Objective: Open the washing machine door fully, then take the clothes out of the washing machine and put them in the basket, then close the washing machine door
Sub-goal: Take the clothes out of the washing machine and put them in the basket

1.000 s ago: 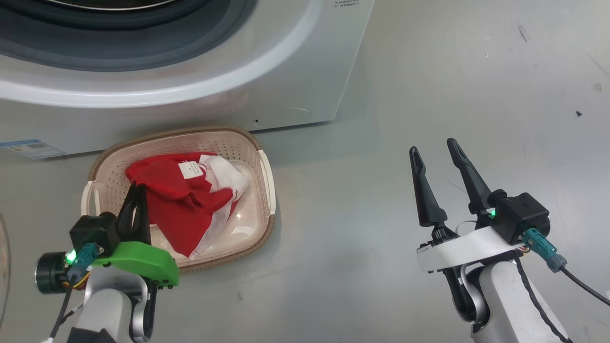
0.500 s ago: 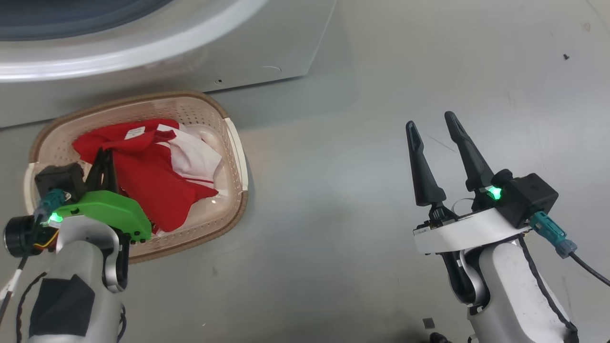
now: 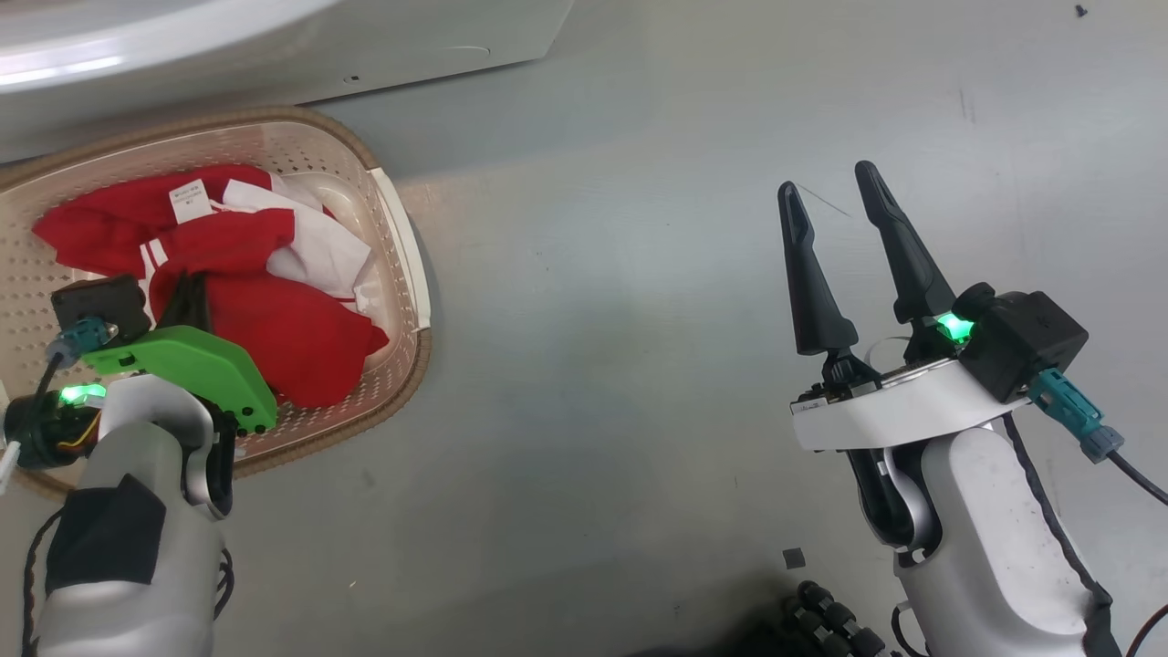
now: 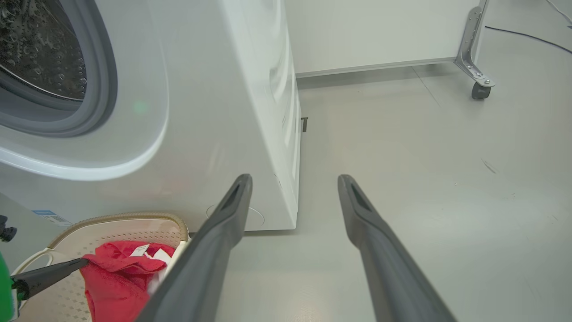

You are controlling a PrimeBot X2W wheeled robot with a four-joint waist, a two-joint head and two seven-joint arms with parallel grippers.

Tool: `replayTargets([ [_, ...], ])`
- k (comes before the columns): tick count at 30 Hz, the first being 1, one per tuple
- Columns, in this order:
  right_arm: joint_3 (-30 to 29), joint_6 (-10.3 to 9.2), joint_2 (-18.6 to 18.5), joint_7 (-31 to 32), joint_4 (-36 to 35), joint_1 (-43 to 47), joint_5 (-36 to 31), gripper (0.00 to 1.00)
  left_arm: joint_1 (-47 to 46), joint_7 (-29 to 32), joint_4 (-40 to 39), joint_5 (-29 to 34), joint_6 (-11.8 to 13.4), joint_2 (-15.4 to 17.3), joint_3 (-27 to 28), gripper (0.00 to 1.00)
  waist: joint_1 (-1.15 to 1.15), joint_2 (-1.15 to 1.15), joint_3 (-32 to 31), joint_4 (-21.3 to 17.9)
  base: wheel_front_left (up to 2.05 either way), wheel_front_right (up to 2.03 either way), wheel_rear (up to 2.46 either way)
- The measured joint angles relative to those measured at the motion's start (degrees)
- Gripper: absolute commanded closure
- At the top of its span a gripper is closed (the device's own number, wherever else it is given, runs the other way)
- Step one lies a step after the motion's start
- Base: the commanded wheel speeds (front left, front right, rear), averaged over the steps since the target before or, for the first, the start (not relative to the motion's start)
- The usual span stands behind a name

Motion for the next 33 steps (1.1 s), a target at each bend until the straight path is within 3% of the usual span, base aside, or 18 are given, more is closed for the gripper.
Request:
replayTargets([
  [3, 0.0, 0.0, 0.0, 0.0, 0.2, -0.4, 0.0, 0.0, -0.9, 0.1, 2.0, -0.5, -0.6, 0.0, 0.1, 1.0, 0.0, 0.0, 0.4, -0.3, 0.0, 0.0, 0.0],
  [4, 0.0, 0.0, 0.0, 0.0, 0.2, -0.5, 0.0, 0.0, -1.3, 0.2, 2.6, -0.6, -0.8, 0.0, 0.1, 0.92, 0.0, 0.0, 0.4, -0.3, 0.0, 0.0, 0.0],
  [5, -0.1, 0.0, 0.0, 0.0, 0.2, -0.5, 0.0, 0.0, -1.7, 0.2, 3.3, -0.9, -1.0, 0.0, 0.1, 0.73, 0.0, 0.0, 0.4, -0.3, 0.0, 0.0, 0.0],
  [7, -0.4, 0.0, 0.0, 0.0, 0.6, -0.5, 0.0, 0.0, -2.3, 0.2, 4.7, -1.0, -1.4, -0.1, 0.0, 0.14, 0.0, 0.0, 0.3, -0.2, 0.0, 0.0, 0.0],
  [8, -0.5, 0.0, 0.0, 0.0, 0.9, -0.5, 0.0, 0.0, -2.4, 0.2, 5.3, -1.0, -1.7, -0.1, -0.1, 0.0, 0.0, 0.0, 0.1, -0.1, 0.0, 0.0, 0.0],
  [21, -0.5, 0.01, 0.0, 0.0, 3.0, -0.6, 0.0, 0.0, -3.0, -6.1, 9.0, -0.6, -2.4, -0.3, -0.9, 0.0, 0.0, 0.0, -3.3, 1.4, 0.0, 0.0, 0.0],
  [33, -2.2, 0.02, 0.0, 0.0, 5.7, -0.3, -1.3, 0.0, -2.2, -11.1, 6.3, 1.6, -4.5, -1.3, -2.3, 0.0, 0.0, 0.0, -10.0, 3.4, 0.0, 0.0, 0.0],
])
